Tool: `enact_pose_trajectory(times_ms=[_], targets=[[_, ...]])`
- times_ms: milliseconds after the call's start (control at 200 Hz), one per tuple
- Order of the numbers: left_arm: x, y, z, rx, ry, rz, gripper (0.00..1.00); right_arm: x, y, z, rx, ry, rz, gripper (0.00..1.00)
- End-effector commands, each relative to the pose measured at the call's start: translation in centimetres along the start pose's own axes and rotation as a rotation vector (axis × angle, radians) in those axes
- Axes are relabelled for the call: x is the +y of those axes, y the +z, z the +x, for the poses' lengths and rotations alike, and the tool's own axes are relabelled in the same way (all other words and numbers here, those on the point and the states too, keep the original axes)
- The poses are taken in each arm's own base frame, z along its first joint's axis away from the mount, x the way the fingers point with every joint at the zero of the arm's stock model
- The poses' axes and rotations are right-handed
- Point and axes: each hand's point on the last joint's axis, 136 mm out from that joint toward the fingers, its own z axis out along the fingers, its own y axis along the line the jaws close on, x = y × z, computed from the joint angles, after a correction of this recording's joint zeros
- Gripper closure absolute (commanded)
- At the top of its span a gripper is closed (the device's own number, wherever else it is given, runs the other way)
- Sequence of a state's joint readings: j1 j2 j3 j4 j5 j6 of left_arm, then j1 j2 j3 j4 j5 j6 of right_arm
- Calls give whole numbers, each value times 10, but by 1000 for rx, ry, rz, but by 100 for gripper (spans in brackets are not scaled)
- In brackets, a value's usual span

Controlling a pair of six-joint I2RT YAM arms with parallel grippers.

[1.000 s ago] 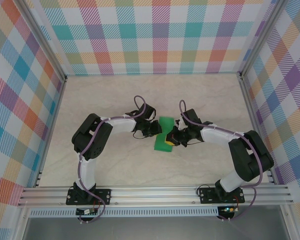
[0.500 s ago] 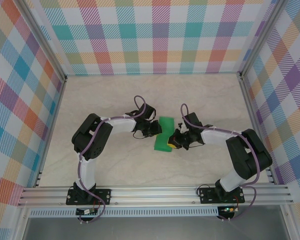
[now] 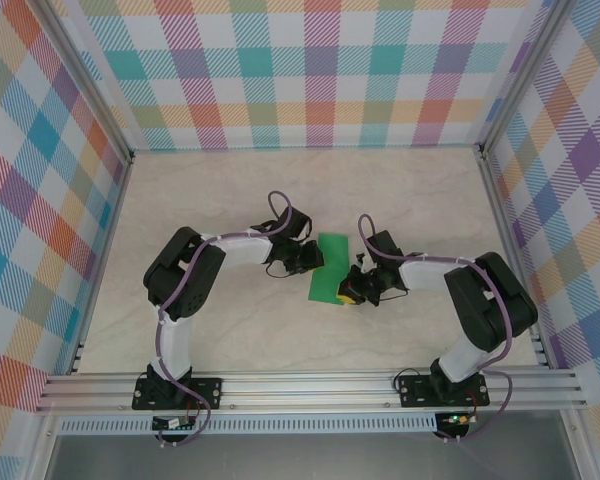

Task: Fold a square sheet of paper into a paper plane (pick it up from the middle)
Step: First fold in half a square sheet of paper at the center of the table.

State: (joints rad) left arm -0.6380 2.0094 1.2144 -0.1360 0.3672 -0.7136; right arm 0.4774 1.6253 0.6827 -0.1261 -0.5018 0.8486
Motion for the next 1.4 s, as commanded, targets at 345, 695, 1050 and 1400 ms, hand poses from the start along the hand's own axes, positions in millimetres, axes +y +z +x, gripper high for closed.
enact_pose_trajectory(times_ms=[345,695,1050,1400], targets=[[37,5,15,52,-36,-118,86,-1,-2,15,22,-36,-66,100],[38,5,15,57,-37,-119,86,0,-7,17,21,-46,-56,100],[40,5,17,58,-35,-124,86,32,-22,-29,-52,-109,-154,100],[39,4,17,58,-34,-121,86,-21,5,-11,21,-51,-47,100]])
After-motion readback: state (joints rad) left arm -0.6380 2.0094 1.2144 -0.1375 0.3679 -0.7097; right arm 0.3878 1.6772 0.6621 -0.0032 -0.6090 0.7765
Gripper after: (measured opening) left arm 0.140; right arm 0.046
